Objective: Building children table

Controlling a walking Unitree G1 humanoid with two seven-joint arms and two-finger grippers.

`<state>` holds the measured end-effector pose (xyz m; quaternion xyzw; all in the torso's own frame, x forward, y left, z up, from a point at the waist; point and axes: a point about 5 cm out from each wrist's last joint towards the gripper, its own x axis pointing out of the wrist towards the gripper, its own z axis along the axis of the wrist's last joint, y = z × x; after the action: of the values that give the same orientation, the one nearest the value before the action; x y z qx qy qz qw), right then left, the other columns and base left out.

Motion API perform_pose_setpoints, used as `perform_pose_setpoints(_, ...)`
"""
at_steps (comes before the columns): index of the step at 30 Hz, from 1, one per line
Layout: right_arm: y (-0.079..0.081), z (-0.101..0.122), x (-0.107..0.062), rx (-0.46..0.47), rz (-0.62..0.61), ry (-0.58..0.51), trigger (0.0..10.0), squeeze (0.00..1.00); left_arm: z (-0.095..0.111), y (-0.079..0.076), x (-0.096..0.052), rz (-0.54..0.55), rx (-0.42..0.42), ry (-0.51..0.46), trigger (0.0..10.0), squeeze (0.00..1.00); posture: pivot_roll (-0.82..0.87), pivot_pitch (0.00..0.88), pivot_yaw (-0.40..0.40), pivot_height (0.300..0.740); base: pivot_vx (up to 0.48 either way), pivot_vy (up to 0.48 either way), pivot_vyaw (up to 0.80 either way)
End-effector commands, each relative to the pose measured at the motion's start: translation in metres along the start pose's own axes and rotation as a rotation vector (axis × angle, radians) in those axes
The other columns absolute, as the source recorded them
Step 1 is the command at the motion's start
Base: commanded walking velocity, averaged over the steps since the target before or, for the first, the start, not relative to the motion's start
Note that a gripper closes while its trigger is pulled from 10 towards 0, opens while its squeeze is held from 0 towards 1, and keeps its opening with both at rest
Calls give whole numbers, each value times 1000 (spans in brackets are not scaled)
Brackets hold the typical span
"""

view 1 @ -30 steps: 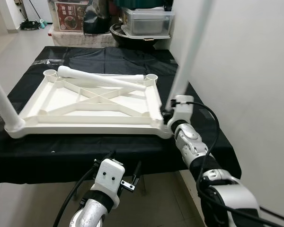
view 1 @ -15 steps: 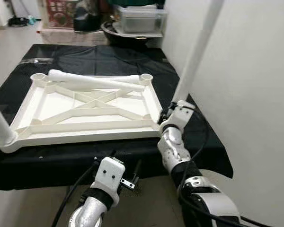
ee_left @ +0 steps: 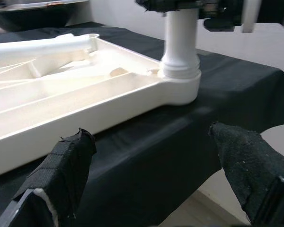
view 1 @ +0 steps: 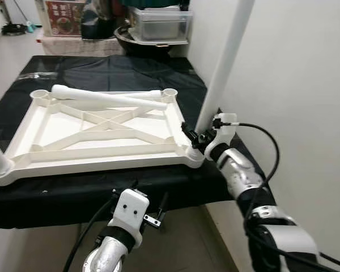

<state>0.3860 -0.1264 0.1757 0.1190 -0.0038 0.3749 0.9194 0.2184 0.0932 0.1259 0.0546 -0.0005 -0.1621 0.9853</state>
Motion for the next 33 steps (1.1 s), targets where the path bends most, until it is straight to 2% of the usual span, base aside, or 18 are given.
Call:
perform_pose_setpoints(1,18,-10,6,13,188,67,10000,0,0,-3,0,-10,-9,-3,10000,0,113,72,-94,740,0,0,0)
perform_pose_setpoints(2,28,-17,3,-21,387,167,10000,0,0,-3,0,-11,-9,-4,10000,0,118,75,-94,740,0,0,0)
perform_pose_setpoints(3,33,-20,3,-34,451,208,10000,0,0,-3,0,-11,-10,-3,10000,0,118,75,-94,740,0,0,0)
perform_pose_setpoints(9,44,-25,8,-58,562,275,10000,0,0,-3,-1,-10,-9,-3,10000,0,126,80,-98,740,0,0,0)
perform_pose_setpoints(10,49,-26,10,-56,613,292,9137,0,0,-3,-1,-9,-10,-3,10000,0,127,82,-98,740,0,0,0)
perform_pose_setpoints(11,52,-26,11,-53,648,302,1098,0,0,-3,-1,-9,-10,-4,10000,0,127,82,-98,740,0,0,0)
perform_pose_setpoints(12,57,-27,13,-56,675,310,0,0,0,-3,-1,-8,-10,-4,10000,0,127,82,-98,740,0,0,0)
perform_pose_setpoints(18,59,-26,23,-116,593,276,0,0,0,-3,-2,-8,-11,-4,10000,0,128,83,-100,740,0,0,0)
perform_pose_setpoints(21,44,-21,31,-166,273,213,0,0,0,-4,-2,-9,-12,-3,10000,0,124,81,-99,740,0,0,0)
perform_pose_setpoints(22,44,-21,31,-166,273,213,0,0,0,-4,-2,-9,-12,-3,10000,0,124,81,-99,740,0,0,0)
perform_pose_setpoints(24,21,-13,31,-131,-77,142,0,0,-1,-4,-2,-9,-13,-3,10000,0,120,76,-100,740,0,0,0)
perform_pose_setpoints(26,10,-11,28,-117,-228,124,0,0,-1,-4,-1,-9,-13,-2,10000,0,120,76,-100,740,0,0,0)
perform_pose_setpoints(27,10,-11,28,-117,-228,124,0,0,-1,-4,-1,-9,-13,-2,10000,0,120,76,-100,740,0,0,0)
perform_pose_setpoints(29,-16,-9,10,-48,-638,52,0,0,-1,-4,-1,-11,-13,-1,10000,0,115,73,-97,740,0,0,0)
perform_pose_setpoints(30,-16,-9,10,-48,-638,52,0,0,-1,-4,-1,-11,-13,-1,10000,0,115,73,-97,740,0,0,0)
perform_pose_setpoints(31,-24,-10,0,4,-816,-10,0,0,-2,-4,-1,-12,-13,0,10000,0,111,69,-93,740,0,0,0)
perform_pose_setpoints(32,-24,-10,0,4,-816,-10,0,0,-2,-4,-1,-12,-13,0,10000,0,111,69,-93,740,0,0,0)
perform_pose_setpoints(33,-28,-11,-6,41,-922,-52,0,0,-2,-4,-1,-13,-13,0,10000,0,111,69,-93,740,0,0,0)
